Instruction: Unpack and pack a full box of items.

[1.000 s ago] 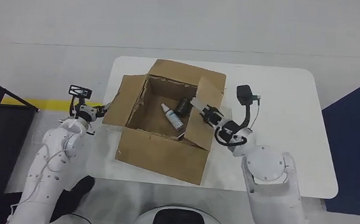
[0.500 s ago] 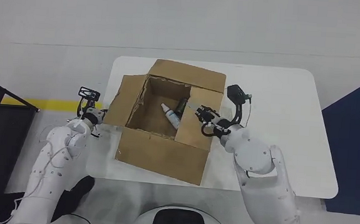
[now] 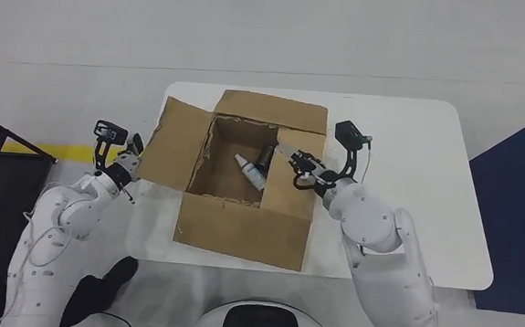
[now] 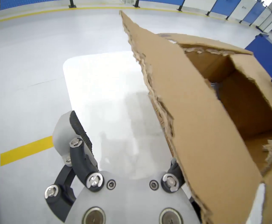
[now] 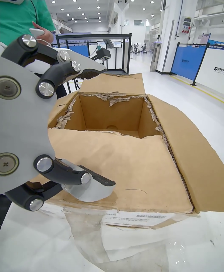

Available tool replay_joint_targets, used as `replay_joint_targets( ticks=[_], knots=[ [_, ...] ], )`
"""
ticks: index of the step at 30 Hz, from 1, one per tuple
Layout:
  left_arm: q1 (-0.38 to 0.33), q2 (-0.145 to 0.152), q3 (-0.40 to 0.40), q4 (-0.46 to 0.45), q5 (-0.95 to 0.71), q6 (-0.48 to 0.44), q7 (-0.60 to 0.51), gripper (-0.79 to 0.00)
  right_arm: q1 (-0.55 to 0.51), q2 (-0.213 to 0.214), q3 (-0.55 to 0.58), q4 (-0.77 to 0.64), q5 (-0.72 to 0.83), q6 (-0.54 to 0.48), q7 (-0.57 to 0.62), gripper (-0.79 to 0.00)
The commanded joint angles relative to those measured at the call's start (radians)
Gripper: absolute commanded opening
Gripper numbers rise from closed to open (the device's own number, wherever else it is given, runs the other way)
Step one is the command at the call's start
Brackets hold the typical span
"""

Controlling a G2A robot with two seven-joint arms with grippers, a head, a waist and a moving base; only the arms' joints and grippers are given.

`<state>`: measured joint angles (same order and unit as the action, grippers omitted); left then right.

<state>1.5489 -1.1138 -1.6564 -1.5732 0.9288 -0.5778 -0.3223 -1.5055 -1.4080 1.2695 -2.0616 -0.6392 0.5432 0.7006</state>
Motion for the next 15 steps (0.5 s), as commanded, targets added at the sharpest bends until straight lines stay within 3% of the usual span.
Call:
replay_joint_targets(
  ticks=[1, 8, 15],
  knots=[
    [0.026, 0.001, -0.006, -0.058, -0.004, 0.002, -0.002, 0.0, -0.016, 0.002, 0.009, -0.017, 0.009, -0.016, -0.015, 0.0],
    [0.048, 0.001, 0.034, -0.156, 0.013, 0.016, -0.01, 0.0, -0.109, 0.011, 0.079, -0.102, 0.078, -0.103, -0.087, 0.0],
    [0.025, -0.004, 0.102, -0.154, 0.064, 0.097, -0.04, 0.0, -0.216, 0.021, 0.164, -0.164, 0.146, -0.204, -0.156, 0.0]
  ],
)
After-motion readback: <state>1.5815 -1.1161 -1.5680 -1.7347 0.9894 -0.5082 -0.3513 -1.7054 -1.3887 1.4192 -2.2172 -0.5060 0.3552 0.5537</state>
